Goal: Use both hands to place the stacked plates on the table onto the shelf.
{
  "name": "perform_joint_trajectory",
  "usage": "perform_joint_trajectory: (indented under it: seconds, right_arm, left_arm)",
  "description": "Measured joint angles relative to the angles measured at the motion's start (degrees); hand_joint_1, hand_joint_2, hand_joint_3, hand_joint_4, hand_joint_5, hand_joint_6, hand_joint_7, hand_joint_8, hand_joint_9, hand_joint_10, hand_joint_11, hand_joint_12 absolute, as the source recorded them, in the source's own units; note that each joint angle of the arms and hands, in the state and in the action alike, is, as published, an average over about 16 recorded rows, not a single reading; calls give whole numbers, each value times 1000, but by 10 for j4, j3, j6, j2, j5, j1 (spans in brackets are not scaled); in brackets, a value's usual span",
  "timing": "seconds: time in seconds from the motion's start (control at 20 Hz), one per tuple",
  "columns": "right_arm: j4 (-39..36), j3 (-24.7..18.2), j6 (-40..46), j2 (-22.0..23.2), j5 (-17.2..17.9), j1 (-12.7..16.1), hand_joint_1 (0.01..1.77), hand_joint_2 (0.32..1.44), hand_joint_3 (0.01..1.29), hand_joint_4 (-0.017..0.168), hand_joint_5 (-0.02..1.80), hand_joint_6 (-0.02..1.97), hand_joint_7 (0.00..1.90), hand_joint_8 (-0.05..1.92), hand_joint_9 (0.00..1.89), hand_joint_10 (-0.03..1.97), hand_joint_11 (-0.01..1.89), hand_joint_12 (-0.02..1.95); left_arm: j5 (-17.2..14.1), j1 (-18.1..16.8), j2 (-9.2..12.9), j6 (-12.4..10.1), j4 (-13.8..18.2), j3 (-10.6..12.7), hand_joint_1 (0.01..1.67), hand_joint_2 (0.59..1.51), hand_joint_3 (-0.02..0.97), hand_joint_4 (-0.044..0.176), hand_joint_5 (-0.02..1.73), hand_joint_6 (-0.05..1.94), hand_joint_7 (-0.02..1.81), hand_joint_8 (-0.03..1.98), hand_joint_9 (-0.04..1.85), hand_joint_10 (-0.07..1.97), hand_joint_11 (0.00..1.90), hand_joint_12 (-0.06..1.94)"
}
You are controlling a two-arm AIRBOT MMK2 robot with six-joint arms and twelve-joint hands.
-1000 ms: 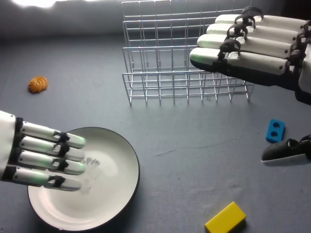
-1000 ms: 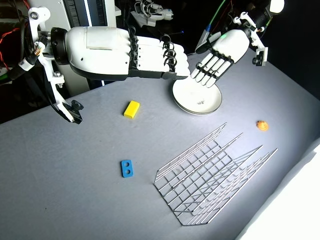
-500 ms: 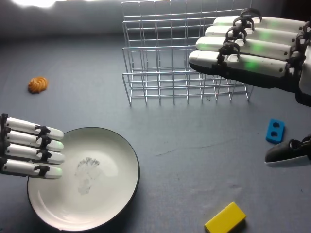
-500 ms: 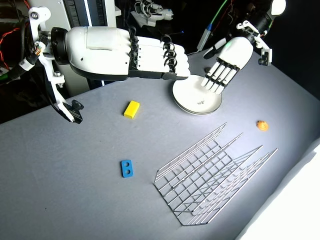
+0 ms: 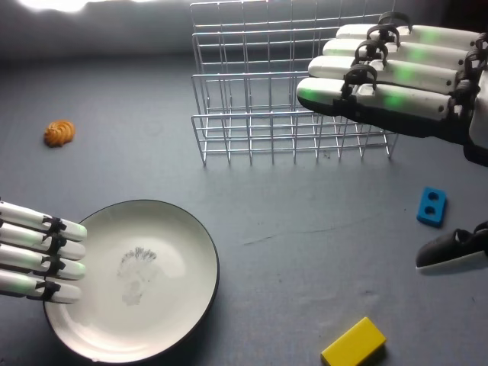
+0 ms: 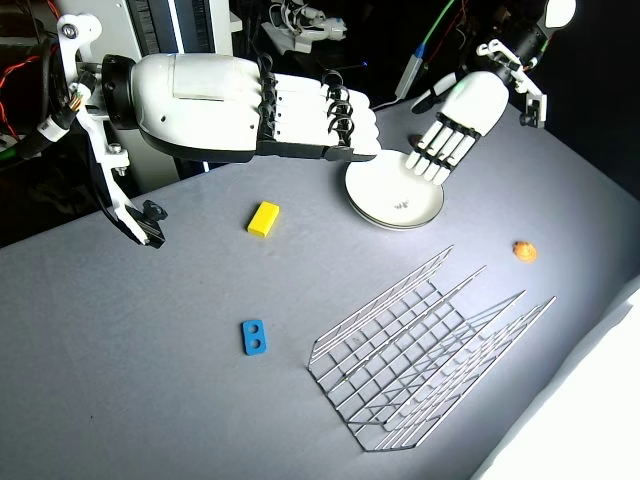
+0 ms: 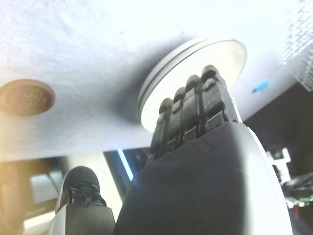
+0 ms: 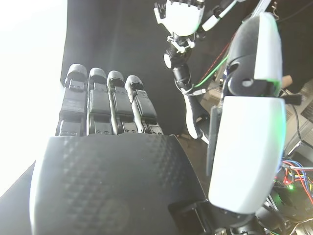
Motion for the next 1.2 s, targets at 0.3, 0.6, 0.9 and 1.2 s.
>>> perform_joint_trajectory:
  seconds: [0.3, 0.6, 0.9, 1.2]
  right_arm:
    - [0, 0, 0, 0, 0, 0, 895, 806, 16, -3, 22, 17, 12, 13, 22, 3, 25, 4]
    - [0, 0, -1, 0, 0, 0, 875, 808, 16, -3, 21, 17, 12, 14, 22, 4, 24, 4]
    - [0, 0, -3, 0, 0, 0, 861, 802, 16, -3, 21, 17, 12, 13, 22, 4, 24, 4]
    - [0, 0, -5, -1, 0, -1, 854, 791, 17, -3, 21, 18, 12, 13, 22, 4, 23, 4]
  left_arm:
    - [4, 10, 0, 0, 9, -10, 18, 1051, 15, 4, 21, 7, 14, -15, 19, 7, 16, -13]
    - [25, 21, 0, -1, 9, -25, 18, 1052, 16, 1, 15, -1, 13, -14, 19, 7, 15, -13]
    - [49, 33, 1, -3, 2, -44, 18, 1054, 16, -4, 4, -12, 9, -12, 19, 8, 15, -13]
    - [70, 44, 2, -5, -14, -69, 17, 1056, 16, -6, -6, -22, 3, -13, 16, 8, 15, -13]
